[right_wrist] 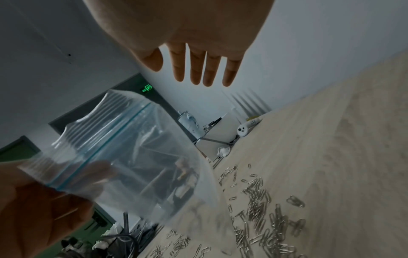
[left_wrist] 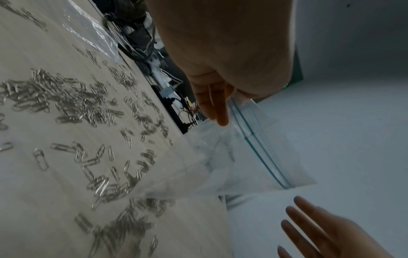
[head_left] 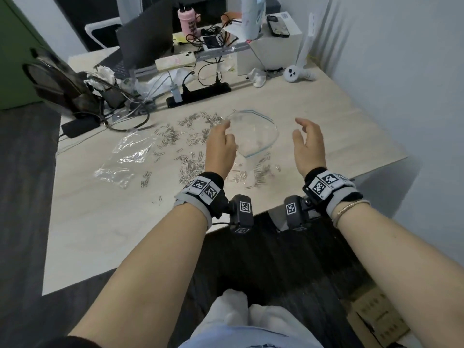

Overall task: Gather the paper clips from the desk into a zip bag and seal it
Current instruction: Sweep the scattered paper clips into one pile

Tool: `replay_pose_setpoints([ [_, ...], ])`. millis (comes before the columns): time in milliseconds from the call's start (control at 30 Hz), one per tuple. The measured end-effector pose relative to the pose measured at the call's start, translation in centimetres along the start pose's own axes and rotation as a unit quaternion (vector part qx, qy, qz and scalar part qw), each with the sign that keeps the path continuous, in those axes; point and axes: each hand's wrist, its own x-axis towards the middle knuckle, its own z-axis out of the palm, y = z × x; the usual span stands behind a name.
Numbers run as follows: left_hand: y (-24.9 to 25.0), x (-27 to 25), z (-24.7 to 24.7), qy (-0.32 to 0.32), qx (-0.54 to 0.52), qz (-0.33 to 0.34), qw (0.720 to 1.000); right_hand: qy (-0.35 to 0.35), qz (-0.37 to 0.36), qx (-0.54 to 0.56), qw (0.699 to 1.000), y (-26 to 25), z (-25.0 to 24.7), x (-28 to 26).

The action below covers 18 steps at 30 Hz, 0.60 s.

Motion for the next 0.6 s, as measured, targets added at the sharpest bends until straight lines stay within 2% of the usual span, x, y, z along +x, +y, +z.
replay_pose_setpoints([
  [100, -1.7, 2.5, -2.2, 0.022, 0.017, -0.015, 1.0, -0.028, 0.004, -0.019, 0.999, -0.1, 3.0, 1.2],
  [267, -4.4, 5.9, -5.3, 0.056, 0.024, 0.015, 0.998, -0.076, 0.027, -0.038, 0.996, 0.0, 7.6, 2.6],
  [333, -5.3, 6.7, -6.2, 0.062, 0.047, 0.004, 0.997, -0.089, 0.032, -0.049, 0.994, 0.2, 8.8, 3.0],
  [600, -7.7, 11.2, -6.6, 0.084, 0.059, -0.016, 0.995, -0.141, 0.07, -0.072, 0.985, 2.6, 12.2, 6.7],
])
